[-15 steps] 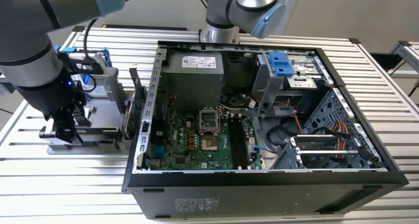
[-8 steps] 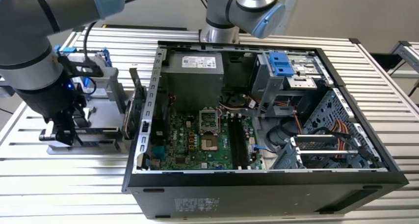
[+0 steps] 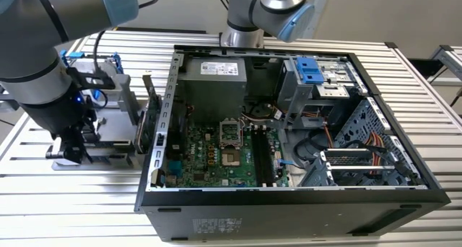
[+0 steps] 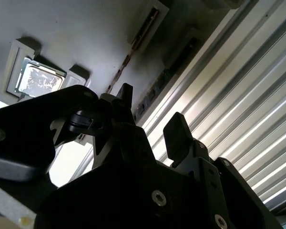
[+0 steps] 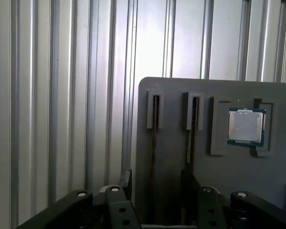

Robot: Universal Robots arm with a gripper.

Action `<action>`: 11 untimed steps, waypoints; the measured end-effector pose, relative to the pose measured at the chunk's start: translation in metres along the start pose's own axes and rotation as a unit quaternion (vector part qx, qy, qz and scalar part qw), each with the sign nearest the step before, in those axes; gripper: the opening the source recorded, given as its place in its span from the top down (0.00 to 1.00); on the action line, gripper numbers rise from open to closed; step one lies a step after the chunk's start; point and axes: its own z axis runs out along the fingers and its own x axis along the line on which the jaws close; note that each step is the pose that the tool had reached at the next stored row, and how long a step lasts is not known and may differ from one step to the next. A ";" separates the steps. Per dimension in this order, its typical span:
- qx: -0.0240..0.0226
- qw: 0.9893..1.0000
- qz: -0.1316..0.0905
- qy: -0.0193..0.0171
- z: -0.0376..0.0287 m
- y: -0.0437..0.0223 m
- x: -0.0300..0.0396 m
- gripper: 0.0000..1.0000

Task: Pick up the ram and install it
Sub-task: 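Pick up the ram and move it above insertion slot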

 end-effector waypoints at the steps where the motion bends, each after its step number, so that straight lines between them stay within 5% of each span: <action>1: 0.000 1.000 0.000 0.000 0.0013 0.0000 0.0001 0.00; 11: 0.000 1.000 -0.003 0.000 0.0147 0.0031 0.0001 0.00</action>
